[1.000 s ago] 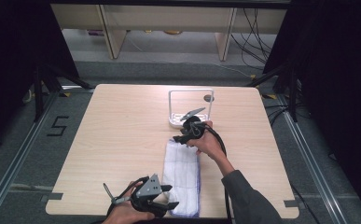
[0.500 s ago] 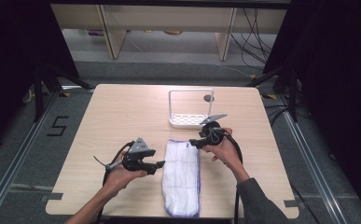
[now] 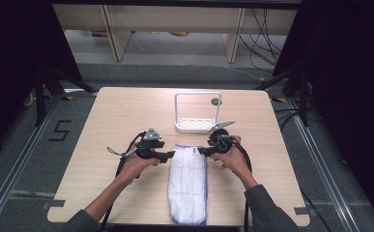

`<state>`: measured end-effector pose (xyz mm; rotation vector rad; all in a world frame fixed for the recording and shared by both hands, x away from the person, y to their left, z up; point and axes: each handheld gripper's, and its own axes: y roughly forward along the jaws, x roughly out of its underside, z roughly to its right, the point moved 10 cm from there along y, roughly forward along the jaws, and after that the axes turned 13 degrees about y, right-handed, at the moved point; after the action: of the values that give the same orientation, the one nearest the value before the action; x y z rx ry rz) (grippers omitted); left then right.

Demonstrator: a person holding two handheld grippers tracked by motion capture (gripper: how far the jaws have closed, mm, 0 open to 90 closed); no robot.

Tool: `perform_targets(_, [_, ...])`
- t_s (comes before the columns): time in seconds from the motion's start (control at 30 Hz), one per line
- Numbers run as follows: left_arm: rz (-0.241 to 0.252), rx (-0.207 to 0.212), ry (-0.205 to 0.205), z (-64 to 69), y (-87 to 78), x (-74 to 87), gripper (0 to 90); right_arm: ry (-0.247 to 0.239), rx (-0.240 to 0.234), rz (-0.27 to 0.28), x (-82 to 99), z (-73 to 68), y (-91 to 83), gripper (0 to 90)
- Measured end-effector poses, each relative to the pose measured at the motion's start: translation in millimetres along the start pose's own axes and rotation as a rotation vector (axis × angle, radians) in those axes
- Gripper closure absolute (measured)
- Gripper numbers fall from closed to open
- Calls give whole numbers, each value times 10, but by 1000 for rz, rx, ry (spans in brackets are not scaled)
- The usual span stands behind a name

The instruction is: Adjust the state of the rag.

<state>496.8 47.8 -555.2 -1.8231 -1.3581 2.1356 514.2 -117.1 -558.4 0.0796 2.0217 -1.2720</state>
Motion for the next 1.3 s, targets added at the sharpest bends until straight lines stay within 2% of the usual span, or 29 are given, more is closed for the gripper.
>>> perform_targets(0.1, [-5, 5, -7, -21, 58, -3, 372, 10, 12, 4, 6, 11, 3, 417])
perform_targets(0.17, [-9, 7, -11, -37, 85, -5, 372, -6, 3, -5, 15, 12, 15, 419])
perform_targets(0.2, [-5, 3, -22, -44, 104, -13, 371, 23, 0, -13, 22, -9, 4, 419])
perform_targets(0.23, [2, 10, -24, -46, 120, -23, 371, 30, 4, 7, 10, -12, 17, 422])
perform_targets(0.27, [3, 11, -31, -45, 133, -30, 372, 28, 5, 2, 11, -11, 14, 424])
perform_targets(0.37, [-2, 18, -17, -32, 194, -38, 382, 15, 15, 15, -2, 9, 39, 434])
perform_targets(0.4, [-8, 23, -15, -25, 208, -36, 383, 18, 16, -8, 17, 13, 33, 440])
perform_targets(0.47, [-11, 29, -8, -11, 247, -37, 394, 6, 24, -13, 25, 41, 51, 446])
perform_targets(0.5, [-9, 26, -15, -1, 268, -42, 401, 10, 38, -9, 29, 57, 58, 449])
perform_targets(0.53, [-11, 28, -10, 2, 288, -41, 401, 42, 35, -21, 47, 49, 73, 450])
perform_targets(0.57, [-15, 35, -9, 17, 306, -38, 405, 31, 50, -19, 48, 77, 90, 452])
perform_targets(0.6, [-19, 39, -6, 29, 325, -32, 416, 50, 40, -32, 62, 52, 87, 454])
perform_targets(0.63, [-22, 39, -1, 40, 353, -26, 428, 48, 45, -13, 48, 63, 122, 456])
perform_targets(0.73, [-28, 44, 22, 54, 386, -20, 477, 17, 54, -32, 70, 67, 138, 460])
perform_targets(0.8, [-28, 48, 34, 59, 392, -21, 508, 26, 52, -34, 76, 49, 141, 462])
perform_targets(0.87, [-26, 52, 40, 75, 394, -26, 534, 8, 57, -27, 91, 39, 183, 467])
perform_targets(0.9, [-26, 56, 59, 85, 396, -26, 572, 13, 55, -49, 111, 16, 181, 467])
perform_targets(0.97, [-28, 53, 77, 88, 393, -23, 608, 0, 62, -50, 111, 16, 183, 468])
perform_targets(1.1, [-27, 49, 80, 96, 380, -12, 686, -11, 55, -48, 116, 0, 190, 496])
perform_targets(1.17, [-23, 47, 83, 96, 378, -13, 708, -26, 54, -46, 116, -5, 196, 544])
perform_targets(1.23, [-23, 46, 86, 95, 378, -13, 723, -27, 31, -52, 121, -41, 193, 566])
perform_targets(1.27, [-22, 46, 86, 96, 378, -11, 732, -11, 28, -59, 131, -51, 187, 580])
perform_targets(1.3, [-22, 47, 88, 97, 379, -10, 741, -9, 11, -47, 122, -58, 193, 599])
